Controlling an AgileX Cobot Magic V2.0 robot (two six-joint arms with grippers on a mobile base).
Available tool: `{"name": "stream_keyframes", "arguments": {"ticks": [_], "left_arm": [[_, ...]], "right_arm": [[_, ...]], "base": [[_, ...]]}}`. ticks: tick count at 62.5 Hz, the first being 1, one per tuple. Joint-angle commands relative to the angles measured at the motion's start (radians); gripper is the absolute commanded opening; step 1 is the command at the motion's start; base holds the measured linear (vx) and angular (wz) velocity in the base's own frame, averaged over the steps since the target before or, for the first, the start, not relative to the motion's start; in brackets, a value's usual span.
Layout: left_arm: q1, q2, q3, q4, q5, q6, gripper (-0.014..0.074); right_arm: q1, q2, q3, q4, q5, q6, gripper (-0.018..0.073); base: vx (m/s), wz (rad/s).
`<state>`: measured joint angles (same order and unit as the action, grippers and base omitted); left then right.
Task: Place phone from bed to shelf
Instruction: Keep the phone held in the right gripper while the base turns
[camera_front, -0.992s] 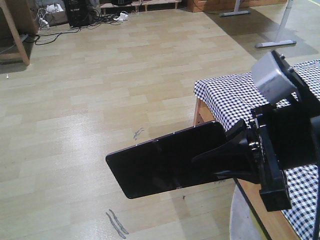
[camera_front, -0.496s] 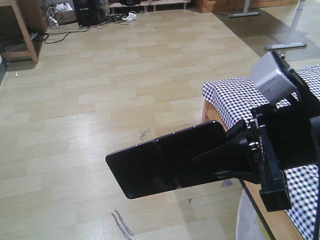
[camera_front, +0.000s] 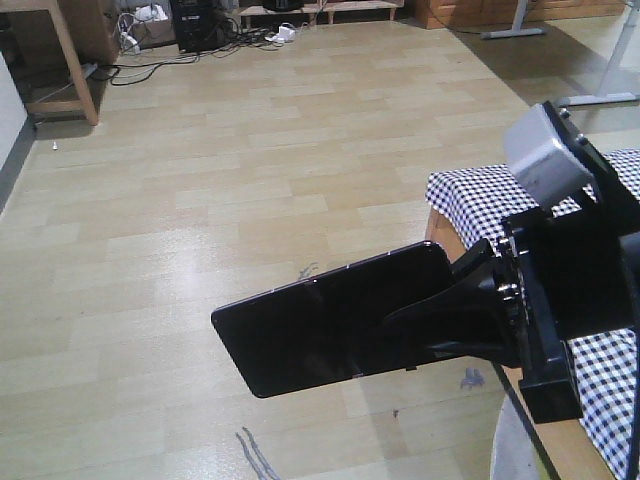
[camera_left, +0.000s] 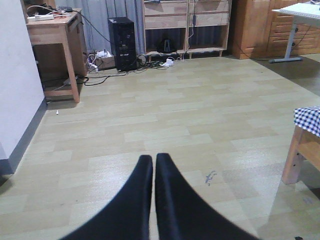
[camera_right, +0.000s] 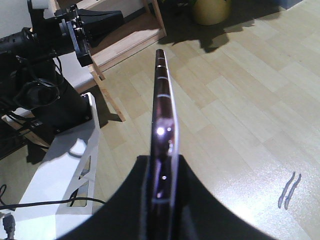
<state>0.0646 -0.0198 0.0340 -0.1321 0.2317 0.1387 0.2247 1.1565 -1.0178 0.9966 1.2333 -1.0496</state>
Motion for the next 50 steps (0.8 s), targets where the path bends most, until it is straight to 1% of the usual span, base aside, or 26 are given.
{"name": "stream_keyframes", "arguments": {"ticks": [1,25,50], "left_arm": [[0.002,-0.007,0.002,-0.006,-0.073,-0.004,0.0001],[0.002,-0.007,0.002,-0.006,-0.073,-0.004,0.0001],[0.002,-0.007,0.002,-0.006,-0.073,-0.004,0.0001]], "right_arm": [[-0.002,-0.019,-0.028,0.084,0.056,-0.005,-0.0004],[-0.002,-0.019,-0.028,0.084,0.056,-0.005,-0.0004],[-0.002,-0.019,-0.028,0.084,0.056,-0.005,-0.0004]], "base": [[0.08,0.1],[0.11,0.11],[0.19,0.07]]}}
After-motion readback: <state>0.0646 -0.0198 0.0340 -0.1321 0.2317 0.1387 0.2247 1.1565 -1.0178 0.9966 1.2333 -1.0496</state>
